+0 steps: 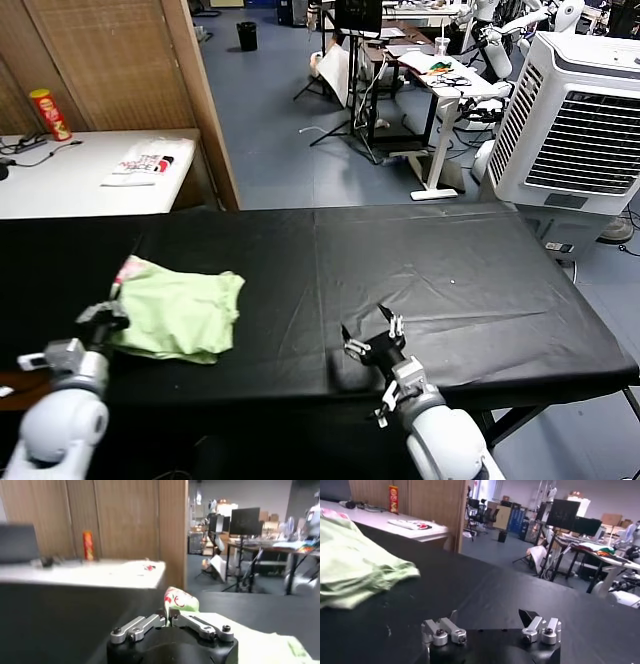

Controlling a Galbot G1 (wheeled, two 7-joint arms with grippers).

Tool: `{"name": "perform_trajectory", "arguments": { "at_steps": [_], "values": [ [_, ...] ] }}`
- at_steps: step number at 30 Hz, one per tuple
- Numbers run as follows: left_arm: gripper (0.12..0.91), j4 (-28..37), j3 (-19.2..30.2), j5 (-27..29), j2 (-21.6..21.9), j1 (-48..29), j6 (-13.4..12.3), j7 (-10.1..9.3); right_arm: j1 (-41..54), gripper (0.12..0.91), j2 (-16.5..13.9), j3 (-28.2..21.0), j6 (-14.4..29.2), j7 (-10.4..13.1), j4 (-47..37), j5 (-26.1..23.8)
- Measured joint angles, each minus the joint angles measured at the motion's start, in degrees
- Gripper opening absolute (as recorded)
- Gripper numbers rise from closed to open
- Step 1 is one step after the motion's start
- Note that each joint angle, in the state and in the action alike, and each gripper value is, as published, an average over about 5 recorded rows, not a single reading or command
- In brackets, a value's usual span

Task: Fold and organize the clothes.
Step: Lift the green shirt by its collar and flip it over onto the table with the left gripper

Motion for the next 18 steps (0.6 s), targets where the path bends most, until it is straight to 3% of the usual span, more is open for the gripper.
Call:
{"name": "perform_trajectory", "arguments": {
  "at_steps": [5,9,13,18],
  "values": [
    [0.145,1.5,-4.1,1.9,7.4,1.6,-0.9,-0.08,0.0,0.798,0.2,-0.2,0.0,0.0,0.0,0.0],
    [0.145,0.7,-6.4,4.1,10.6,3.0,-1.0,-0.62,-0.2,0.798,0.5,-0.4,0.0,0.0,0.0,0.0],
    [0.145,-2.1,-5.9,5.9,10.4,3.5,1.2,-1.92,-0.7,0.798,0.8,-0.4,0.0,0.0,0.1,-0.1],
    [0.145,-7.4,-1.5,7.8,7.4,3.1,4.4,-3.57,-1.5,0.798,0.5,0.2,0.0,0.0,0.7,-0.1]
  ]
}}
